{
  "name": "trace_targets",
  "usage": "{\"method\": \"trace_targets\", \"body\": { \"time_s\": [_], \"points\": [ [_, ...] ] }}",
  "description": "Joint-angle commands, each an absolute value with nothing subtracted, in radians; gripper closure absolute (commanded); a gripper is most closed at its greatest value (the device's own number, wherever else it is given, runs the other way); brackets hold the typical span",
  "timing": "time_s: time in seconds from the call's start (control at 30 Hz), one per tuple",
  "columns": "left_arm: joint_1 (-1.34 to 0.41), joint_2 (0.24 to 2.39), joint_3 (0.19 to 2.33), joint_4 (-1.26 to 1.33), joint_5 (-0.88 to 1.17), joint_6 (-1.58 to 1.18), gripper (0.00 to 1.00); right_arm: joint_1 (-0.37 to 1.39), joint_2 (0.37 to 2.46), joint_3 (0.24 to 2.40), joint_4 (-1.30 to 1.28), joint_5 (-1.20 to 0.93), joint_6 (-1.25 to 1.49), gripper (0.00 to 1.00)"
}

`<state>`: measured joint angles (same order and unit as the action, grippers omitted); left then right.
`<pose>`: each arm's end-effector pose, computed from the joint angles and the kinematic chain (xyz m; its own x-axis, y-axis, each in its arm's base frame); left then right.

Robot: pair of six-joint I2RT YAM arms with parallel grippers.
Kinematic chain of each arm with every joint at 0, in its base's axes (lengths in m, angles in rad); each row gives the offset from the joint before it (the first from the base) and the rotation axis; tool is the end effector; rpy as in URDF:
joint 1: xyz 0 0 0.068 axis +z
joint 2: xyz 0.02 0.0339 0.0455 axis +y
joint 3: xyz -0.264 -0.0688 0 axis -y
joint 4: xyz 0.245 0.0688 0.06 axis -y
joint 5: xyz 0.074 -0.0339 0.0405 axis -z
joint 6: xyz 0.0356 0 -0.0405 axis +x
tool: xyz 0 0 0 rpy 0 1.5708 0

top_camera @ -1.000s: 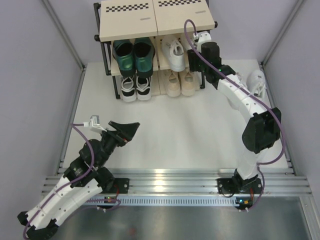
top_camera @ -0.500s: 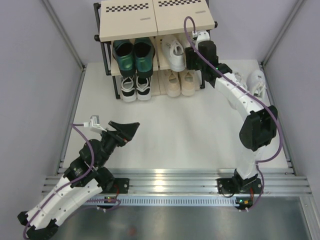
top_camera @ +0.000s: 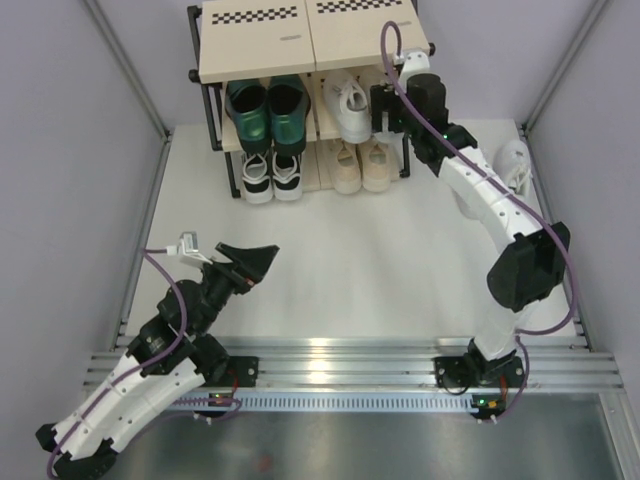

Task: Place and organize the shoes onto the shoe shelf
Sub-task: Place the shoe at the shoe shelf, then adjust the shoe at the shoe shelf.

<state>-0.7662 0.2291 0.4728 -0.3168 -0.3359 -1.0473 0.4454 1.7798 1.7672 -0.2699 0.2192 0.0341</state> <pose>0.0755 -0.0564 0.2829 -0.3881 -0.7613 -0.5194 0.1633 0.4979 -0.8517 0.3868 0.1761 0.3983 -0.2593 -0.0869 -0.9619 -0.2233 0.9743 -0.0278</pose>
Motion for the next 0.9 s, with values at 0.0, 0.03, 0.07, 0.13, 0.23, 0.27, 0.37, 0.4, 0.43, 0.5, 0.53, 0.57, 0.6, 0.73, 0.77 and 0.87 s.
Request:
{"method": "trace_targets", "body": {
  "time_s": [0.0, 0.03, 0.07, 0.13, 0.23, 0.27, 0.37, 0.4, 0.43, 0.5, 0.53, 0.57, 0.6, 0.73, 0.77, 0.87],
  "points": [
    [-0.762, 0.216, 0.476, -0.295, -0.325, -1.043, 0.02, 0.465, 1.691, 1.758, -0.216, 0.184, 0.025, 0.08],
    [-0.762, 0.215, 0.479, -0.295, -0.325, -1.039, 0.02, 0.463, 1.659, 1.752, -0.218, 0.170, 0.017, 0.08],
    [-0.762, 0.213, 0.480, -0.296, -0.321, -1.035, 0.02, 0.465, 1.638, 1.741, -0.219, 0.154, 0.009, 0.08],
    [-0.762, 0.210, 0.482, -0.299, -0.319, -1.025, 0.03, 0.465, 1.568, 1.700, -0.219, 0.086, -0.066, 0.07],
    [-0.764, 0.212, 0.486, -0.299, -0.311, -0.996, 0.03, 0.460, 1.453, 1.611, -0.232, -0.115, -0.224, 0.02],
    [-0.762, 0.213, 0.488, -0.298, -0.310, -0.985, 0.03, 0.453, 1.428, 1.573, -0.265, -0.179, -0.321, 0.01],
    [-0.762, 0.221, 0.494, -0.298, -0.305, -0.940, 0.03, 0.431, 1.368, 1.543, -0.317, -0.351, -0.420, 0.01],
    [-0.762, 0.228, 0.498, -0.298, -0.304, -0.930, 0.03, 0.425, 1.364, 1.540, -0.355, -0.400, -0.464, 0.01],
    [-0.764, 0.232, 0.503, -0.298, -0.305, -0.914, 0.03, 0.416, 1.362, 1.542, -0.374, -0.493, -0.477, 0.01],
    [-0.762, 0.248, 0.515, -0.298, -0.304, -0.899, 0.03, 0.402, 1.376, 1.575, -0.448, -0.626, -0.535, 0.15],
    [-0.764, 0.256, 0.518, -0.301, -0.304, -0.887, 0.03, 0.403, 1.403, 1.592, -0.460, -0.647, -0.531, 0.22],
    [-0.762, 0.268, 0.525, -0.298, -0.302, -0.884, 0.03, 0.414, 1.425, 1.644, -0.477, -0.649, -0.511, 0.30],
    [-0.762, 0.275, 0.529, -0.298, -0.304, -0.882, 0.03, 0.423, 1.471, 1.676, -0.497, -0.590, -0.494, 0.35],
    [-0.762, 0.290, 0.532, -0.298, -0.295, -0.888, 0.03, 0.500, 1.578, 1.804, -0.492, -0.384, -0.468, 0.27],
    [-0.762, 0.287, 0.531, -0.298, -0.291, -0.888, 0.03, 0.512, 1.600, 1.857, -0.495, -0.361, -0.468, 0.27],
    [-0.764, 0.270, 0.522, -0.299, -0.291, -0.893, 0.04, 0.522, 1.699, 1.993, -0.546, -0.302, -0.495, 0.25]
  ]
}}
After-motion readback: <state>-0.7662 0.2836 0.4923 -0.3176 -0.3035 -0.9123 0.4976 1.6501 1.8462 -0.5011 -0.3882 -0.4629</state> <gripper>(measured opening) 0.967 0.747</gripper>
